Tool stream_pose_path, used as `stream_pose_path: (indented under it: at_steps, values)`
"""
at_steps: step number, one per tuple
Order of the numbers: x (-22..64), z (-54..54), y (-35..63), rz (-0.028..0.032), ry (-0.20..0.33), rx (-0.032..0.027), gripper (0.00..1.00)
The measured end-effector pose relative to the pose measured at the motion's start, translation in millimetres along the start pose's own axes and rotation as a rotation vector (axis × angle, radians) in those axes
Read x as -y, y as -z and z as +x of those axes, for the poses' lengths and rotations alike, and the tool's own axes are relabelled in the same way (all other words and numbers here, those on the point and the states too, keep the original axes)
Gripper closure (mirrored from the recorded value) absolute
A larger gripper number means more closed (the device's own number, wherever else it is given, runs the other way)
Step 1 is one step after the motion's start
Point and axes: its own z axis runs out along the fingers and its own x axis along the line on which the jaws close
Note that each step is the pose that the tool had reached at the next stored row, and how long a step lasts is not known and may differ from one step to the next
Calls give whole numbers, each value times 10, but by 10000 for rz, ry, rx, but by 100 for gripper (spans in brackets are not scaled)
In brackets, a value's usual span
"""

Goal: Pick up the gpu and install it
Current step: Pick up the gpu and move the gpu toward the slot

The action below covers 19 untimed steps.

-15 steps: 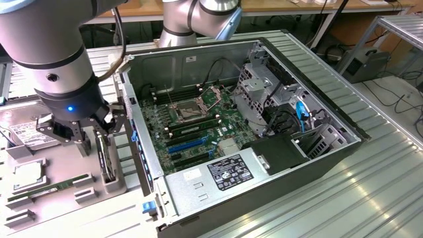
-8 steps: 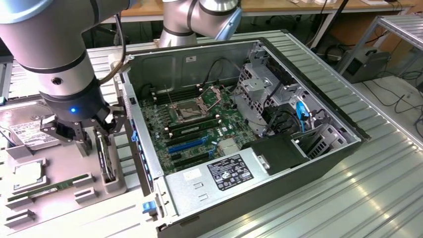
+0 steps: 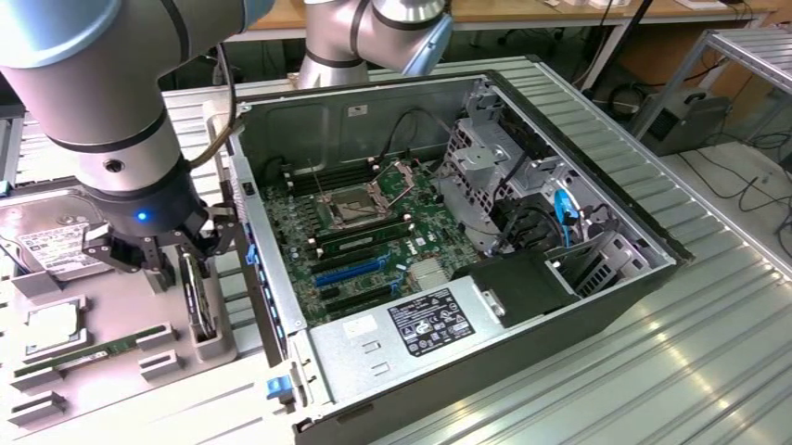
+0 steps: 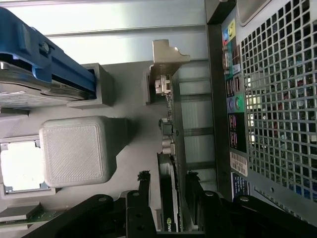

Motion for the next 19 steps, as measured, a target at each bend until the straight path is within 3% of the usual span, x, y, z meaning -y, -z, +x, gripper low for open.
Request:
stream_pose_path:
  at_steps: [19]
  values:
    - [23, 3, -37, -2, 94, -3, 58]
